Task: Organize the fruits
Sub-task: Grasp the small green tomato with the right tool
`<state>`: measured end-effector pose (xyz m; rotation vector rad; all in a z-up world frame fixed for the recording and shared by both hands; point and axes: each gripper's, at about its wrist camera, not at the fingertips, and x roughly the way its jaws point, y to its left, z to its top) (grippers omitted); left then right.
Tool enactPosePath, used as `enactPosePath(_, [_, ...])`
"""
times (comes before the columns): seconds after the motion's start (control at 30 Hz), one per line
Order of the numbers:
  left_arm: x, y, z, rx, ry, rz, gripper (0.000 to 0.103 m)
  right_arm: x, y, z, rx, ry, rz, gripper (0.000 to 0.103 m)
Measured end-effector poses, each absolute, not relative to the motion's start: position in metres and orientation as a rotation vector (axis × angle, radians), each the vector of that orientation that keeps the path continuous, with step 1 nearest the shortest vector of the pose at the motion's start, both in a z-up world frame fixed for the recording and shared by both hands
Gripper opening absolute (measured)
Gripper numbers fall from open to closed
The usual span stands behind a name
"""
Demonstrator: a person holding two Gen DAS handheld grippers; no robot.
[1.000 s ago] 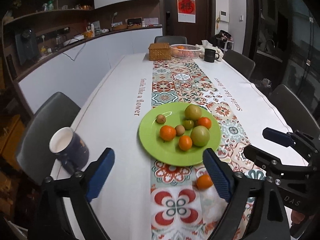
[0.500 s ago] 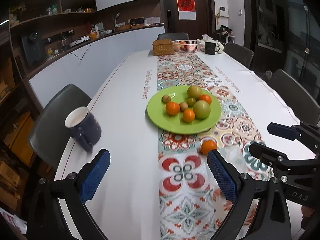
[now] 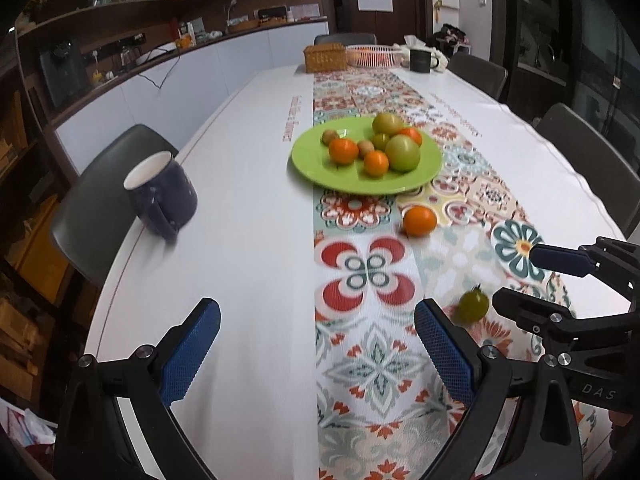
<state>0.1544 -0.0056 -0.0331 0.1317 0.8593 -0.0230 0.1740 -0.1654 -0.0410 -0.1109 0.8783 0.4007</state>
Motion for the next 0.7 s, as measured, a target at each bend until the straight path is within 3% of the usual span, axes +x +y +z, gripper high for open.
enactPosePath(0.3, [0.158, -0.005, -0.053, 0.122, 0.914, -0.024, 0.099, 0.183, -0.16, -0.067, -0.097, 0.958, 0.423, 0.057])
enactPosePath(0.7, [0.168, -0.005, -0.071, 0.117, 0.962, -0.018, 0.099, 0.197, -0.153, -0.091, -0.102, 1.02, 0.419, 0.043])
